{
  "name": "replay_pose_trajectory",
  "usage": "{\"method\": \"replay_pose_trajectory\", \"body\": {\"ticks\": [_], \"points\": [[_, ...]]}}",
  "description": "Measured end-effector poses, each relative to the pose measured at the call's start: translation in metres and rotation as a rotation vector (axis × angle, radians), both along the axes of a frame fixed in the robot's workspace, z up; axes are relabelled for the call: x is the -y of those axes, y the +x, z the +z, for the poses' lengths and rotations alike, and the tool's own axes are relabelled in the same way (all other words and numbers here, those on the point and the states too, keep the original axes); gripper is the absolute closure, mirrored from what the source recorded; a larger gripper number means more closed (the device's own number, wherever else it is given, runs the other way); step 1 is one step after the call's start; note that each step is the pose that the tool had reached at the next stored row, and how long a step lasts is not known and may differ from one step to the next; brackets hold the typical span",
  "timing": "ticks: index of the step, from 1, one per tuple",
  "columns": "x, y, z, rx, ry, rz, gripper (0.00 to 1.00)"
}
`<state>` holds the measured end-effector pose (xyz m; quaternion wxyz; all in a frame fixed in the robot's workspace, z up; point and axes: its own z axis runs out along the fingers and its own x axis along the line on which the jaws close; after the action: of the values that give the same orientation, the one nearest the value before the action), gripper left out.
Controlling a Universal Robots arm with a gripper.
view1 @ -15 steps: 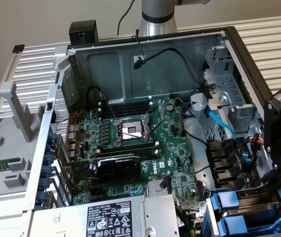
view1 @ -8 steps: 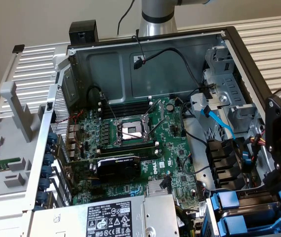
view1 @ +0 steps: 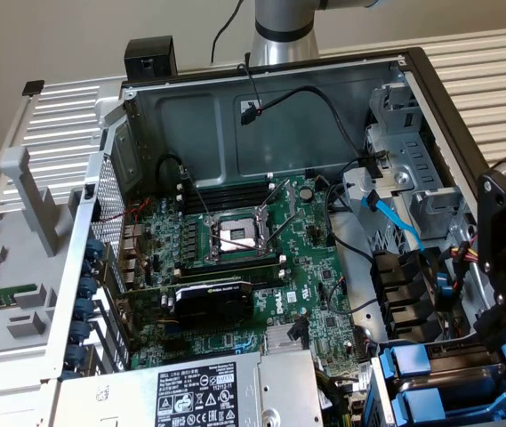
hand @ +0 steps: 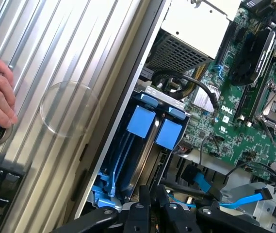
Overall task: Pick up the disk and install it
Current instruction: 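Insert the first disk wire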
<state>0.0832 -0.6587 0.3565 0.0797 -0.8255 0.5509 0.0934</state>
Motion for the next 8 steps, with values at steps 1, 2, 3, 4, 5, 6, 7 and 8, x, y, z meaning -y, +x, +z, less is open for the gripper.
{"method": "replay_pose_trajectory", "body": {"ticks": [1,2,3,4,5,6,7,8], "points": [[0.0,0.0,0.0,0.0,0.0,0.0,0.83],[0.0,0.0,0.0,0.0,0.0,0.0,0.83],[0.0,0.0,0.0,0.0,0.0,0.0,0.83],[0.0,0.0,0.0,0.0,0.0,0.0,0.83],[0.0,0.0,0.0,0.0,0.0,0.0,0.83],[0.0,0.0,0.0,0.0,0.0,0.0,0.83],[0.0,0.0,0.0,0.0,-0.0001,0.0,0.83],[0.0,0.0,0.0,0.0,0.0,0.0,0.83]]}}
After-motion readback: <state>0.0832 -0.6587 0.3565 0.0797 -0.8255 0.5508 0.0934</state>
